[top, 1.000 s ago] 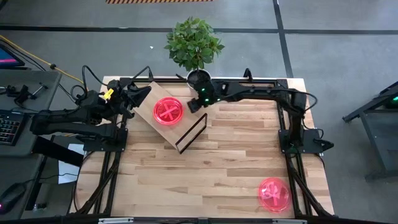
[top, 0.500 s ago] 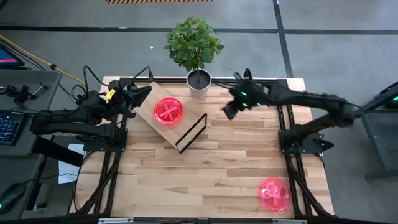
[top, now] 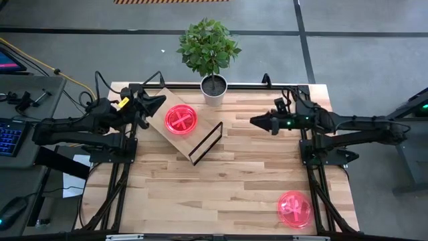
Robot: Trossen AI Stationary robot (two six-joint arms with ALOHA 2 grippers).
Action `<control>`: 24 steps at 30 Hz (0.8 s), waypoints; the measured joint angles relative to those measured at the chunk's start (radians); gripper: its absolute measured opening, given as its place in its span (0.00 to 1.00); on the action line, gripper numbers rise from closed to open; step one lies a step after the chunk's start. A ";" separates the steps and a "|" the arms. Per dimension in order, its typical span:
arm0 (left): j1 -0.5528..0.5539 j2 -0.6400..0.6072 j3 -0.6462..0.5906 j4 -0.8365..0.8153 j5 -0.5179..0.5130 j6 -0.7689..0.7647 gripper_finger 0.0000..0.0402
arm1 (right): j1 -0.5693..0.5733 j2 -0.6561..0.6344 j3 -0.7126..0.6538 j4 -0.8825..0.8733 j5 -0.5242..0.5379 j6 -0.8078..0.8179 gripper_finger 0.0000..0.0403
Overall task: Place and stack plates onto a shelf
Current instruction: Stack the pink plate on top of the pink plate on the shelf
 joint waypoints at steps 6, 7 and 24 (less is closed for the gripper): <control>-0.002 0.000 0.000 -0.067 0.005 0.001 0.06 | 0.055 0.006 0.062 -0.140 -0.262 0.159 0.40; -0.002 0.000 0.000 -0.075 0.002 0.001 0.06 | 0.087 0.006 0.068 -0.200 -0.292 0.195 0.40; -0.001 0.033 0.000 -0.097 0.000 0.000 0.06 | 1.019 0.248 0.073 -0.752 -0.169 1.012 0.40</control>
